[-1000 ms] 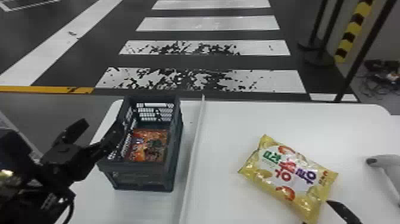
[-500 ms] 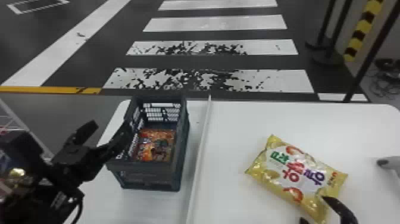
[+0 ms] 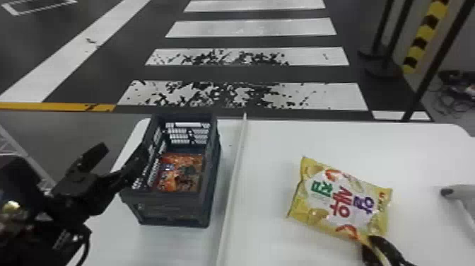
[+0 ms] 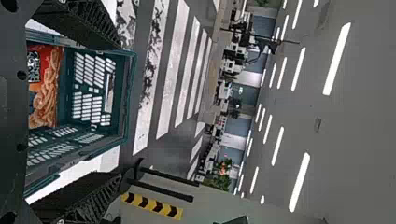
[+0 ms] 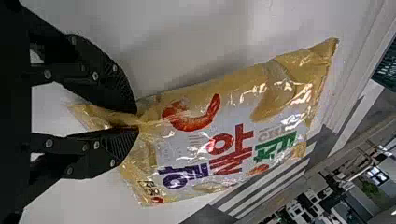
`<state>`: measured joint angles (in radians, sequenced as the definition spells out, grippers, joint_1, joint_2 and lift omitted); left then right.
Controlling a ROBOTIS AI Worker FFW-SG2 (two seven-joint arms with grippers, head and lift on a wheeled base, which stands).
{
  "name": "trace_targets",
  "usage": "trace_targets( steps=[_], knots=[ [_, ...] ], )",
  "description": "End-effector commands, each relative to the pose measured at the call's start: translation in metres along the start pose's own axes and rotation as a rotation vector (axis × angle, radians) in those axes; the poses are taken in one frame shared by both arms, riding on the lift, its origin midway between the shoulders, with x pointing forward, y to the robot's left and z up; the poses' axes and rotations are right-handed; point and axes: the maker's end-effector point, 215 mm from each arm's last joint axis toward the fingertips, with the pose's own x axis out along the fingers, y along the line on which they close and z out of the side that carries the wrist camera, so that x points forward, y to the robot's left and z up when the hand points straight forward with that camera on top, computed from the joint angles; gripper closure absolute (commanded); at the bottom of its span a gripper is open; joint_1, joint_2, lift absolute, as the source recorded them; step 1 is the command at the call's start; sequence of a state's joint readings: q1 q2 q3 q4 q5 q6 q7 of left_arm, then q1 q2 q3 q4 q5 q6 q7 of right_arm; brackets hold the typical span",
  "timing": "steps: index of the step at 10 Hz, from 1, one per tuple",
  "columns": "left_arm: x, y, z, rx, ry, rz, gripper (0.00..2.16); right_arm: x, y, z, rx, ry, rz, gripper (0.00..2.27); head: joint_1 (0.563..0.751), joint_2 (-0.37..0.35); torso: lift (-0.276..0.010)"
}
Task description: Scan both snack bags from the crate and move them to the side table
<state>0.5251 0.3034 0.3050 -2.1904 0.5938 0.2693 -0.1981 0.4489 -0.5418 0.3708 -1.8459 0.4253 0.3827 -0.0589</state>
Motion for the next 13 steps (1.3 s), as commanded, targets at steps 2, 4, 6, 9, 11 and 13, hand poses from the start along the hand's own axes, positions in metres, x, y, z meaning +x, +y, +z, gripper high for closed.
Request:
trace_targets(
  steps=[2, 4, 6, 9, 11, 13],
  knots=[
    [0.003, 0.000, -0.004, -0.007, 0.004, -0.002, 0.02, -0.009, -0.016, 0.023, 0.137, -0.059, 0.040, 2.24, 0.695, 0.123, -0.095],
    [0.005, 0.001, -0.006, -0.007, 0.007, -0.003, 0.02, -0.021, -0.052, 0.032, 0.418, -0.056, 0.124, 2.24, 0.695, 0.130, -0.095],
    [0.007, -0.002, -0.010, -0.010, 0.014, -0.012, 0.02, -0.044, -0.075, 0.030, 0.858, 0.025, 0.325, 2.24, 0.695, 0.111, -0.095],
    [0.018, -0.011, -0.017, -0.020, 0.022, -0.040, 0.02, -0.080, -0.084, 0.059, 1.148, 0.013, 0.529, 2.24, 0.695, 0.077, -0.095],
    [0.022, -0.017, -0.022, -0.023, 0.028, -0.051, 0.02, -0.103, -0.070, 0.092, 1.262, -0.018, 0.675, 2.24, 0.695, 0.084, -0.095],
    [0.025, -0.021, -0.024, -0.021, 0.031, -0.061, 0.02, -0.133, -0.079, 0.129, 1.366, -0.098, 0.826, 2.24, 0.695, 0.113, -0.095]
  ],
)
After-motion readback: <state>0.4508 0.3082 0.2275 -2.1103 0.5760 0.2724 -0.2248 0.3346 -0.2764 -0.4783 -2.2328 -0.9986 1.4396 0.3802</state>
